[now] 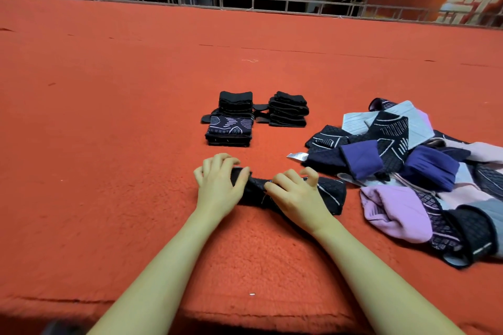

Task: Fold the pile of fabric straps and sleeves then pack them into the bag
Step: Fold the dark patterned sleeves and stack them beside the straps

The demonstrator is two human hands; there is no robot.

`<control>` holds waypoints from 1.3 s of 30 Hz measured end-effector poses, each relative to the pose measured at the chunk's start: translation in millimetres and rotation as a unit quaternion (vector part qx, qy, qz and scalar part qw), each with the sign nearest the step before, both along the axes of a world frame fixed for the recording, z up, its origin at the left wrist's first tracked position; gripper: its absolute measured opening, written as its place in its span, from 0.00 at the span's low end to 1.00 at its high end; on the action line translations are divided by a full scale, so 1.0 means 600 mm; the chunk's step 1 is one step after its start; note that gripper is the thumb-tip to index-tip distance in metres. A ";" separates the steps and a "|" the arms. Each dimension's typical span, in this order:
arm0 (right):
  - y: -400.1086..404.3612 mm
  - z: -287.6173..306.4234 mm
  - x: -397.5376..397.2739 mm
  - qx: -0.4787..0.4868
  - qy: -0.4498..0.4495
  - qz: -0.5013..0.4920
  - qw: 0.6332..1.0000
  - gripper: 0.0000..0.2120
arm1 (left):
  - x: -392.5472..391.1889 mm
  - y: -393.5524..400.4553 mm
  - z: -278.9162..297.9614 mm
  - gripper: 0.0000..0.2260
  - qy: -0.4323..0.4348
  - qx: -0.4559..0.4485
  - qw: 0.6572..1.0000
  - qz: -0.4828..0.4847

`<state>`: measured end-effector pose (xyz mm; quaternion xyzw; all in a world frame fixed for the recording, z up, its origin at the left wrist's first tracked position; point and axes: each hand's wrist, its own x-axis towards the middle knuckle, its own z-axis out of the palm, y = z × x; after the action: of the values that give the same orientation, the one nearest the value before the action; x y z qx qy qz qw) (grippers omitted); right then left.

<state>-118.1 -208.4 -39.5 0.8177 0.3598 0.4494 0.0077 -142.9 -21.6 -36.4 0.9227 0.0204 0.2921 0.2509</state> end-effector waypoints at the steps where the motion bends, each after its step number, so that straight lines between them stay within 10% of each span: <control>1: 0.000 0.000 -0.001 -0.003 -0.003 0.006 1.000 0.07 | 0.000 -0.001 0.004 0.21 -0.006 0.005 1.000 -0.001; 11: 0.002 0.032 0.021 0.028 -0.011 0.010 1.000 0.07 | 0.014 0.000 0.022 0.18 0.132 0.047 0.988 0.068; 16: -0.013 0.033 0.006 0.121 0.095 -0.028 0.988 0.18 | -0.005 -0.001 0.007 0.15 0.129 0.076 0.988 0.046; 23: -0.027 0.018 0.007 -0.015 0.387 -0.201 0.900 0.25 | -0.019 -0.013 -0.014 0.08 -0.017 0.002 0.996 0.082; 33: -0.002 0.032 0.083 0.102 0.205 -0.161 0.960 0.07 | 0.023 0.012 0.009 0.15 -0.095 -0.019 0.990 0.106; 39: 0.009 0.031 0.113 0.099 0.278 -0.174 0.939 0.15 | 0.074 0.017 0.013 0.19 0.067 0.036 0.989 0.127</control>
<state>-50.1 -203.1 -21.0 0.9566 0.1536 0.2287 -0.0954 -98.2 -11.4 -28.7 0.9385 0.1439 0.2594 0.1766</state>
